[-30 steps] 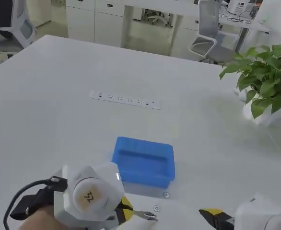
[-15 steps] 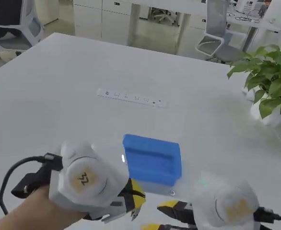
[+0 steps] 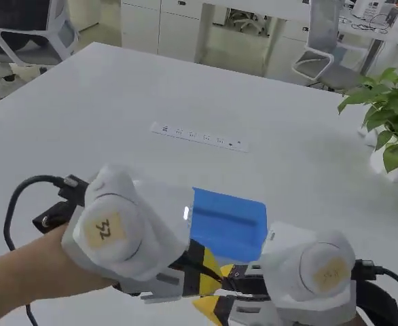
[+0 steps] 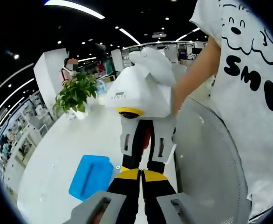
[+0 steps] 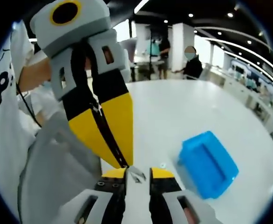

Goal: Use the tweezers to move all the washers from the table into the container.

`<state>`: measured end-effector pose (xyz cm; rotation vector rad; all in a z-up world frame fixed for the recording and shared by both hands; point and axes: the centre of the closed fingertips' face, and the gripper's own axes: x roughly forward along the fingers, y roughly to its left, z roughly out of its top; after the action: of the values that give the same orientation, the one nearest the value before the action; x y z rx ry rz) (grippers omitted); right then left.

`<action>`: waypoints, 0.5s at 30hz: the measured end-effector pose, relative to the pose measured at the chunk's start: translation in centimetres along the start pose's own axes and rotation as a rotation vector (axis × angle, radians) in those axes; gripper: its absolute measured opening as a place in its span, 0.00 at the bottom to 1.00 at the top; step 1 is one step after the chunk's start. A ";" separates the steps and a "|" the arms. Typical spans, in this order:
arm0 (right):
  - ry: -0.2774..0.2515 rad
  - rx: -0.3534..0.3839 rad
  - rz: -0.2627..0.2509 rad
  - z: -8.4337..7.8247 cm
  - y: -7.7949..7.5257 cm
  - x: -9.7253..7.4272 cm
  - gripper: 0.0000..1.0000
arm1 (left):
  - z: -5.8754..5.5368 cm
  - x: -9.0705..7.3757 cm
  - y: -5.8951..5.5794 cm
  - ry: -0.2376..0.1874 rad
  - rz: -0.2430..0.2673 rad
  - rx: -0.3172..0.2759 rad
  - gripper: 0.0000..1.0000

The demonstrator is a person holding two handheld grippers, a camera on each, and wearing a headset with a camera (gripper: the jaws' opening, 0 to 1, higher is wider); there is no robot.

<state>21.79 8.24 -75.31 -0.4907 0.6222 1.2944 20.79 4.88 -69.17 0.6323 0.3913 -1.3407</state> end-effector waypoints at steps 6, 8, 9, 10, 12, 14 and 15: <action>-0.008 -0.014 0.001 0.1 0.4 0.1 0.05 | 0.1 -0.3 0.1 -0.044 0.068 -0.049 0.00; -0.016 -0.011 -0.006 0.2 0.3 0.1 0.04 | 0.0 -0.6 0.7 -0.059 0.141 -0.086 0.00; -0.018 -0.005 -0.006 0.2 0.3 0.1 0.04 | 0.1 -0.7 0.8 -0.085 0.177 -0.151 0.00; -0.018 0.003 -0.010 0.2 0.2 0.1 0.04 | 0.2 -0.8 1.1 -0.114 0.206 -0.209 0.05; -0.026 0.019 -0.022 0.2 -0.1 0.2 0.04 | -0.3 -1.2 1.2 -0.148 0.253 -0.320 0.24; -0.027 0.030 -0.031 0.2 -0.6 0.3 0.04 | -0.9 -2.0 2.1 -0.182 0.363 -0.395 0.35; -0.028 0.035 -0.036 0.1 -0.9 0.4 0.04 | -1.2 -2.5 2.3 -0.195 0.405 -0.420 0.40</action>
<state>22.72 8.43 -75.48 -0.4523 0.6093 1.2527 22.66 7.79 -68.20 0.2102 0.3493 -0.8854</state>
